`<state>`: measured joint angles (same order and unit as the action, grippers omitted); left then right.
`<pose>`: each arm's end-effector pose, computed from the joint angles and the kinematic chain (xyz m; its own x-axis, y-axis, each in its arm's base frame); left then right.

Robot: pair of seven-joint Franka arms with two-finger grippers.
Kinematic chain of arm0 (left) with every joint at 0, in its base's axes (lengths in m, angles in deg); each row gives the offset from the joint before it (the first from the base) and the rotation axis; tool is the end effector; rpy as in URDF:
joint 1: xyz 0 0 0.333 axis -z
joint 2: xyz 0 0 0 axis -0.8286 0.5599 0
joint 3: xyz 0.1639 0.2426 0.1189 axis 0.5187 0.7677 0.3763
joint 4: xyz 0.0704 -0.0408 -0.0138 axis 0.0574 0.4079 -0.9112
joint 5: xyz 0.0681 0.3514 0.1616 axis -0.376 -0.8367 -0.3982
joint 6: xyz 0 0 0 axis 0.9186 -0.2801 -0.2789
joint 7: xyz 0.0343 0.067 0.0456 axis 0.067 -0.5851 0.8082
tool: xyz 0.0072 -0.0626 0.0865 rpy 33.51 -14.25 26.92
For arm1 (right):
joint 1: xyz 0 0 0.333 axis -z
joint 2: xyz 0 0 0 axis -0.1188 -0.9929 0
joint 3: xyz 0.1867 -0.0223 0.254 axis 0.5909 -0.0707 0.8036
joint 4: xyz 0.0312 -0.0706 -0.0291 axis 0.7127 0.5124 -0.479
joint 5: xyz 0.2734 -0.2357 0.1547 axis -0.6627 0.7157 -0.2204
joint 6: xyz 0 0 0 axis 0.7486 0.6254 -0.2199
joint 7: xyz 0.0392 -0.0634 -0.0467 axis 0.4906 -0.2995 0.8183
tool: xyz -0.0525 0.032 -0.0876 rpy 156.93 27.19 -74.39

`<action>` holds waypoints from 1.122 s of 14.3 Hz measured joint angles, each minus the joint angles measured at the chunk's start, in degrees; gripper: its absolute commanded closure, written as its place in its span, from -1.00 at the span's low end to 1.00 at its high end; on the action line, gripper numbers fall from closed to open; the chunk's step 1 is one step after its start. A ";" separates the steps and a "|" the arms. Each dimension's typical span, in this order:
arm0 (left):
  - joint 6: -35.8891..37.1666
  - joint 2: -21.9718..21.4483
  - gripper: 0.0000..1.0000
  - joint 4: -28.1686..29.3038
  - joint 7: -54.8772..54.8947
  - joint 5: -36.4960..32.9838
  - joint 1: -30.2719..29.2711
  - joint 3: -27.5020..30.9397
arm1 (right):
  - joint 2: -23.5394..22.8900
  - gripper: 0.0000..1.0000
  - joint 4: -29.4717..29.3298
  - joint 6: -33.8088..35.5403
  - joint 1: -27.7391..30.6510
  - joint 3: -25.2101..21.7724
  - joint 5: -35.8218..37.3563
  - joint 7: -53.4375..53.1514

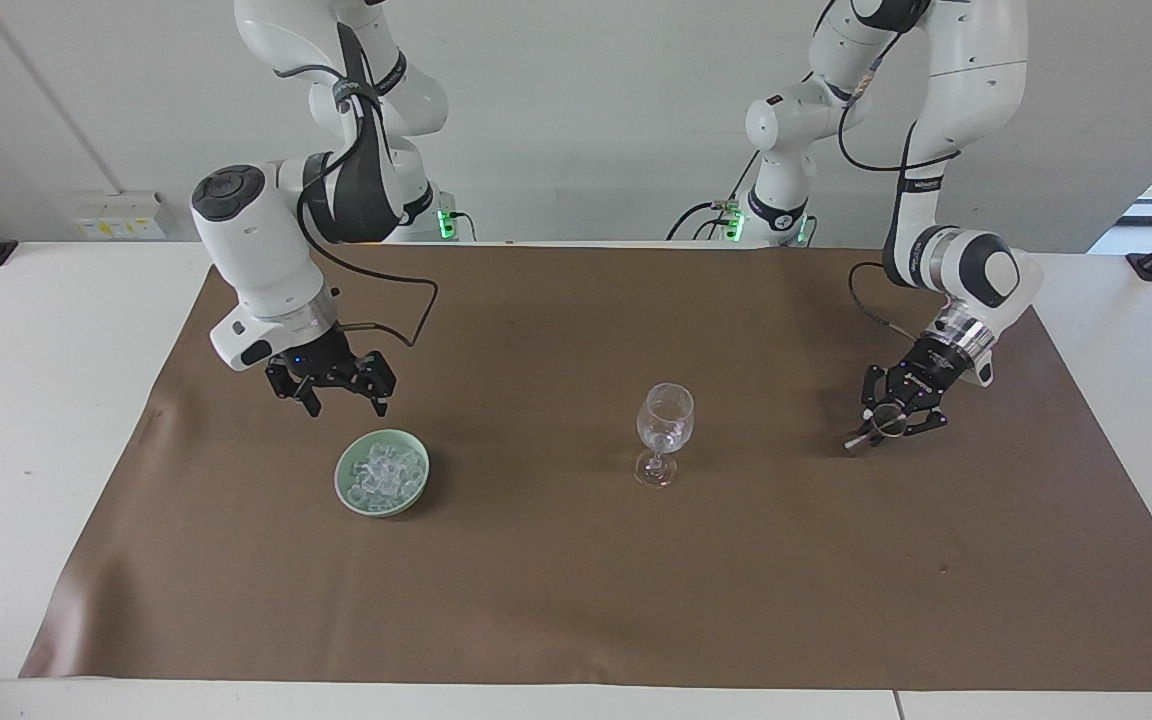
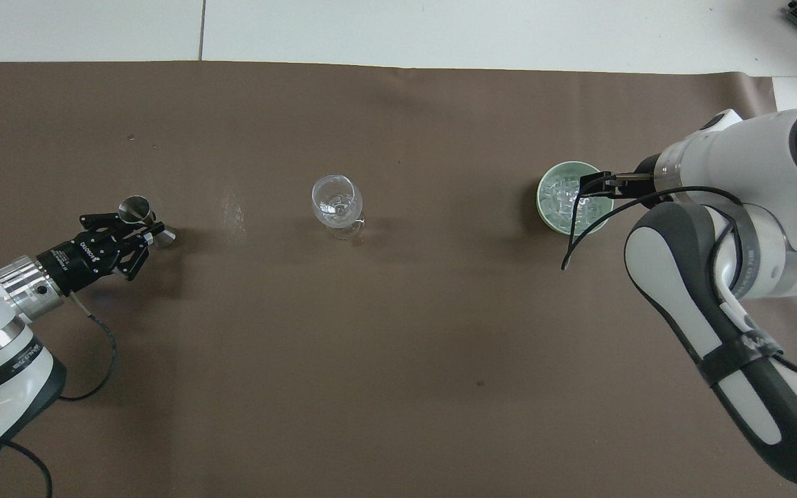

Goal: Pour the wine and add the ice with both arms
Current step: 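Reach the open right gripper into the green ice bowl, then grasp ice in the bowl with the right gripper while the left gripper lowers the cup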

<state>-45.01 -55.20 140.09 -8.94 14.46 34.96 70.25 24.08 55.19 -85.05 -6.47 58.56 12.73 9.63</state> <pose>0.5218 0.0735 0.2585 -0.3295 0.2799 -0.9017 0.7647 0.6393 -0.0810 0.6264 0.0494 0.4173 0.9856 -0.0565 0.1591 -0.0427 -0.9951 -0.0890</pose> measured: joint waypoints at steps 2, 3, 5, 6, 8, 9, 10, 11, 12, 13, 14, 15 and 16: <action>0.01 0.24 1.00 0.00 0.21 0.02 0.00 0.00 | -1.66 -1.00 -0.01 -1.82 -0.53 0.00 0.00 -0.02; 0.01 0.26 1.00 0.00 0.31 0.03 0.00 0.00 | -2.12 -1.00 -0.02 -2.29 -0.61 0.00 0.05 -0.04; 0.01 0.33 1.00 0.00 0.47 0.04 -0.01 0.00 | -2.50 -1.00 -0.03 -2.55 -0.62 -0.04 0.37 -0.04; 0.01 0.43 1.00 0.00 0.64 0.06 -0.02 0.00 | -2.54 -1.00 -0.04 -2.55 -0.62 -0.07 0.44 -0.04; 0.02 0.81 1.00 0.00 0.88 0.27 -0.07 0.00 | -2.87 -1.00 -0.04 -2.65 -0.62 -0.09 0.59 -0.04; 0.22 0.89 1.00 -0.01 1.00 0.39 -0.16 0.00 | -3.31 -0.96 -0.03 -3.20 -0.62 -0.09 0.73 -0.04; 0.35 0.93 1.00 -0.01 1.02 0.40 -0.24 -0.01 | -3.91 -0.82 -0.03 -4.25 -0.62 -0.09 0.85 -0.04; 0.43 0.95 1.00 -0.01 1.06 0.40 -0.29 -0.02 | -4.64 -0.75 -0.04 -5.16 -0.67 -0.10 0.99 -0.10; 0.45 0.96 0.92 -0.01 1.11 0.40 -0.30 -0.02 | -5.28 -0.69 -0.04 -5.77 -0.84 -0.09 1.14 -0.25; 0.47 0.97 0.86 -0.01 1.13 0.40 -0.31 -0.02 | -5.77 -0.67 -0.05 -6.18 -1.05 -0.09 1.35 -0.48; 0.48 0.97 0.78 -0.01 1.16 0.40 -0.31 -0.02 | -6.07 -0.65 -0.08 -6.26 -1.21 -0.09 1.74 -0.80; 0.48 0.98 0.75 -0.01 1.19 0.41 -0.32 -0.02 | -6.22 -0.62 -0.09 -6.26 -1.33 -0.09 2.21 -1.18; 0.49 0.98 0.70 -0.01 1.22 0.41 -0.32 -0.02 | -6.32 -0.51 -0.09 -6.26 -1.40 -0.09 2.63 -1.47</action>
<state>-44.52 -54.22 140.07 -7.72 14.88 34.64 70.23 17.76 55.09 -91.31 -7.86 58.48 15.36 8.15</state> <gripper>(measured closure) 0.784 0.154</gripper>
